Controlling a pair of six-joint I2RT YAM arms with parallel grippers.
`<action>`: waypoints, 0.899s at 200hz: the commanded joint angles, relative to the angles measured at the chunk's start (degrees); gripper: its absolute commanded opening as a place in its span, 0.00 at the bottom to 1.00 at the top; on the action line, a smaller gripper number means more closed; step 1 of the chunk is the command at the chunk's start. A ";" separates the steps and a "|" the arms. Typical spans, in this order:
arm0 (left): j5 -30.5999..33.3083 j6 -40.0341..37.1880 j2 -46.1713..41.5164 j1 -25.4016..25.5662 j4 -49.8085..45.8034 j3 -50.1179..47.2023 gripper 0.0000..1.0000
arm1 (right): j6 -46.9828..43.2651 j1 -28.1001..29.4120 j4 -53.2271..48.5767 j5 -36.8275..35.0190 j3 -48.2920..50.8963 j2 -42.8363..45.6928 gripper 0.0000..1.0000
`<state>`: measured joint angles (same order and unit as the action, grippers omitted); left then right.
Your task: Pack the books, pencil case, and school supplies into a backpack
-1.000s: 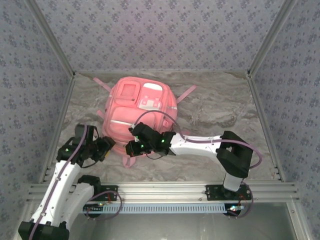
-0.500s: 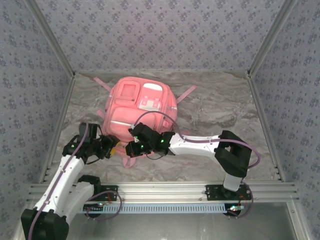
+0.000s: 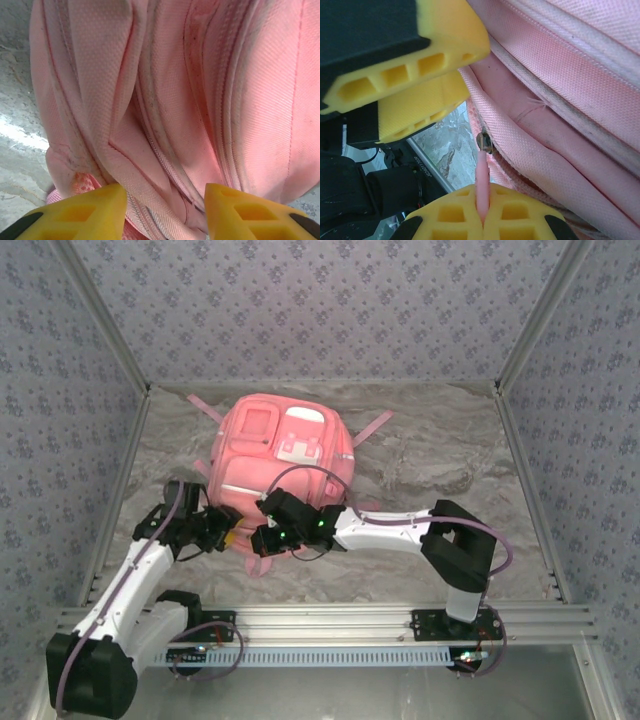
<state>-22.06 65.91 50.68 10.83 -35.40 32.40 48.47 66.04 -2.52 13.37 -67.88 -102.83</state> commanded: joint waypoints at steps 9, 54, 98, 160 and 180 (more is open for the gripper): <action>-0.08 -0.41 0.84 0.99 2.45 -0.80 0.34 | -0.98 0.32 2.28 -0.33 -1.31 0.55 0.00; 0.42 -0.72 2.98 1.04 3.68 -1.47 0.02 | -2.39 0.47 -0.04 -2.92 -0.94 1.47 0.00; 2.52 -2.41 1.57 0.56 -0.09 2.02 0.00 | -6.23 1.64 -5.37 -9.43 -0.94 3.80 0.00; 2.39 -1.55 0.22 -0.54 -2.83 5.72 0.00 | -8.12 4.09 -7.91 -16.83 4.57 7.53 0.00; 2.60 -1.31 -0.29 -0.63 -3.10 6.58 0.00 | -8.10 4.21 -8.19 -17.89 5.96 8.82 0.00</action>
<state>-21.23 65.04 52.01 10.98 -38.83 35.55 41.50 70.00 -7.53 -0.27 -63.83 -96.92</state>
